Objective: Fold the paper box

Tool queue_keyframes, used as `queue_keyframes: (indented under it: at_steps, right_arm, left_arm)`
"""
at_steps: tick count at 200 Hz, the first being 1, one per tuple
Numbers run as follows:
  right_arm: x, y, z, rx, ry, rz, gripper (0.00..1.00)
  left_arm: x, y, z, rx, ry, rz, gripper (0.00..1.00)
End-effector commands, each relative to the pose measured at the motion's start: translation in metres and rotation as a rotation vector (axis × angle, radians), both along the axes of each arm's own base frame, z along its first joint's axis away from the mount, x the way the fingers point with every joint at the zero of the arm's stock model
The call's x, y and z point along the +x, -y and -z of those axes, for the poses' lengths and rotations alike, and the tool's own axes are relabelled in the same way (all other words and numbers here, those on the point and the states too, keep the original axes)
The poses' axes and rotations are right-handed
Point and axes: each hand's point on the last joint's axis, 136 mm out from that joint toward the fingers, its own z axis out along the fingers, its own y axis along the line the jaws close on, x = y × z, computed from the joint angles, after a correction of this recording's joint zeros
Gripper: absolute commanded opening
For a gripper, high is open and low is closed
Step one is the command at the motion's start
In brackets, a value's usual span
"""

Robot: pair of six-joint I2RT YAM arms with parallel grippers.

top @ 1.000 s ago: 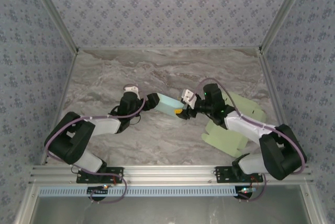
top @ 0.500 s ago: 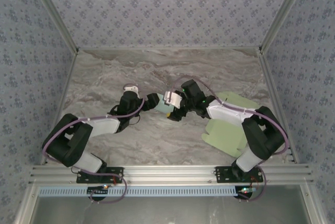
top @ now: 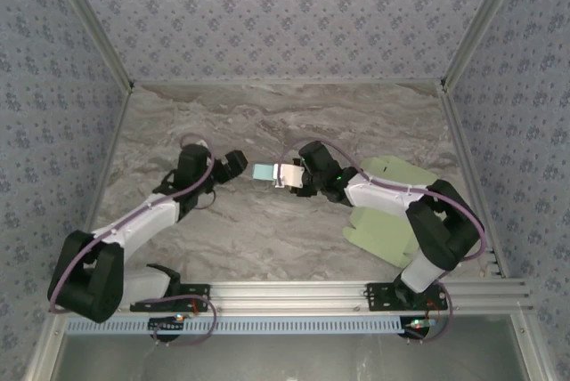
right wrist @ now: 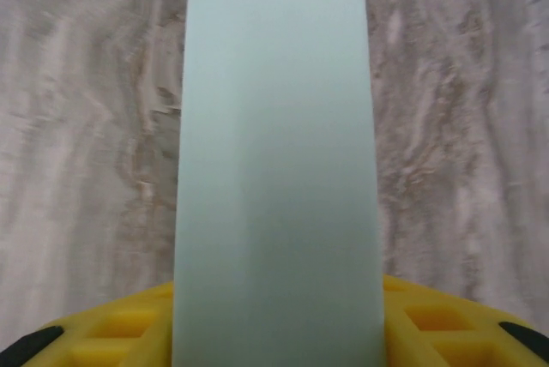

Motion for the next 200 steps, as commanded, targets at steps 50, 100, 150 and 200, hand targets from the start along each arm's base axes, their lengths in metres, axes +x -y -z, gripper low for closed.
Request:
queue_keyframes:
  at_steps: [50, 100, 150, 200]
  right_arm:
    - [0.096, 0.072, 0.015, -0.283, 0.266, -0.007, 0.48]
    - [0.160, 0.160, 0.035, -0.344, 0.226, 0.121, 0.51]
    - [0.184, 0.212, 0.058, -0.363, 0.163, 0.195, 0.68]
    - [0.116, 0.183, -0.015, -0.169, -0.123, 0.085, 0.83]
  left_arm:
    - [-0.014, -0.028, 0.006, 0.052, -0.189, 0.005, 0.99]
    - [-0.019, -0.029, 0.024, 0.062, -0.241, 0.006, 0.99]
    - [-0.026, -0.030, 0.035, 0.049, -0.271, -0.009, 0.99]
    - [-0.031, -0.022, 0.036, 0.027, -0.255, 0.027, 0.99]
